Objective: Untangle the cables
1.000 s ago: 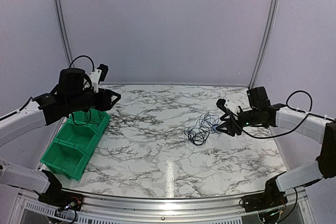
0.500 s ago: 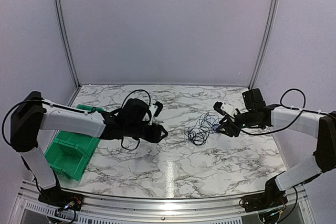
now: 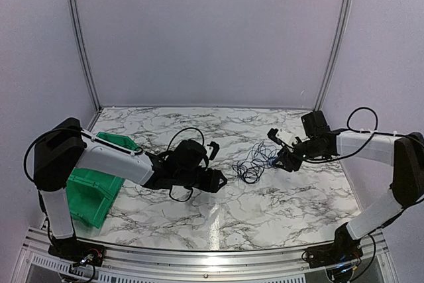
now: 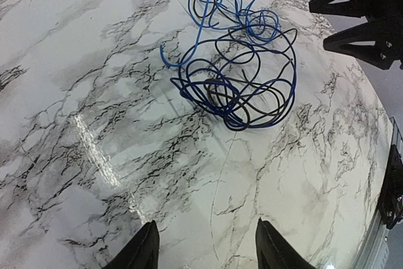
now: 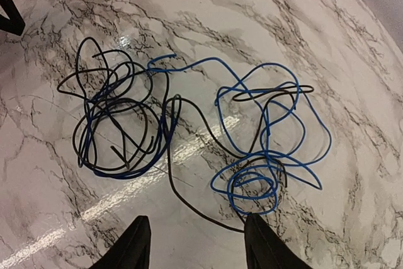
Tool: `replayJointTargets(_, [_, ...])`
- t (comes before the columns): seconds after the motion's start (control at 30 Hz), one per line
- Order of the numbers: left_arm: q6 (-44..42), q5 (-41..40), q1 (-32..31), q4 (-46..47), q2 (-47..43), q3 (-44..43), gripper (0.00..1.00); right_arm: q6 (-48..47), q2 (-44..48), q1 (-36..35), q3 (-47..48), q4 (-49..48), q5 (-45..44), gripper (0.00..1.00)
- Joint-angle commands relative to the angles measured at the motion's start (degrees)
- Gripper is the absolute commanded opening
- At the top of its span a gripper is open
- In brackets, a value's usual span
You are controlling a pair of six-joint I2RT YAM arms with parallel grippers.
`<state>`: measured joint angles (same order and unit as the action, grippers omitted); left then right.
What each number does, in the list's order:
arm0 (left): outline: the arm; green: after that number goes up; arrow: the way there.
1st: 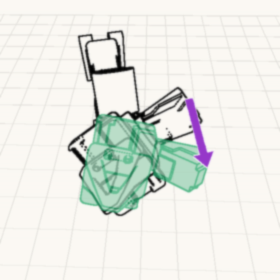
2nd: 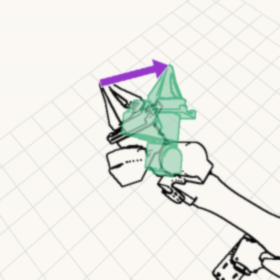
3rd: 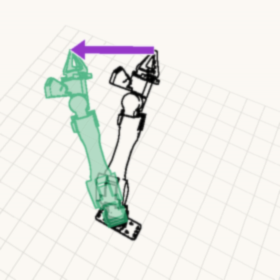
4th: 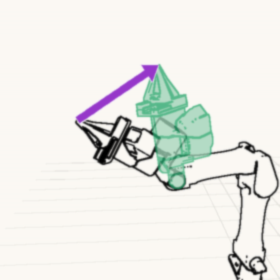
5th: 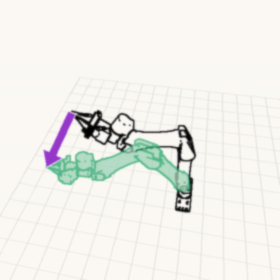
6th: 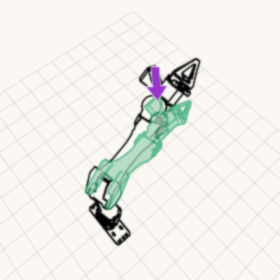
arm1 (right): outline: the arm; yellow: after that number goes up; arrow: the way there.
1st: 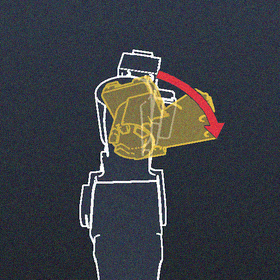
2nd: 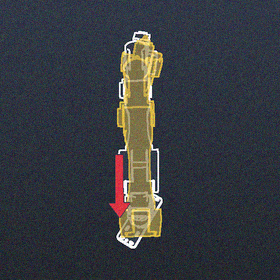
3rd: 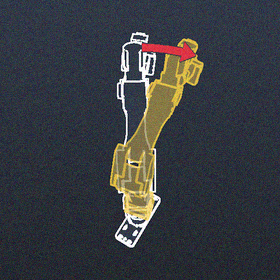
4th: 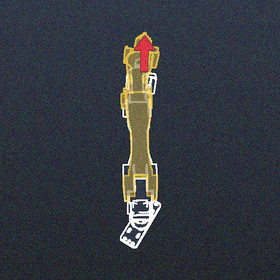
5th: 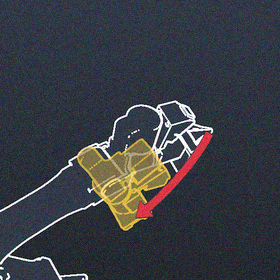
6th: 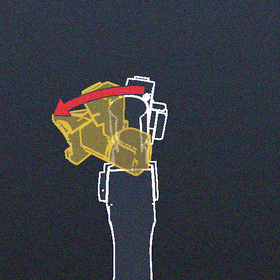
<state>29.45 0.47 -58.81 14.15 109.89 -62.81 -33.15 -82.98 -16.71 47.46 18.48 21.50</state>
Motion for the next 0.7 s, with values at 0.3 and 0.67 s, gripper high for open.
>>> replayJointTargets(0.3, [2.6,4.3,-0.3,4.7,-8.9,6.6,0.53,2.2,-14.8,0.9,17.1,1.9,-18.1,0.45])
replayJointTargets(0.67, [3.6,2.6,-1.3,5.5,-14.1,11.0,0.54,-0.1,-17.9,1.2,18.6,2.0,-19.3,0.42])
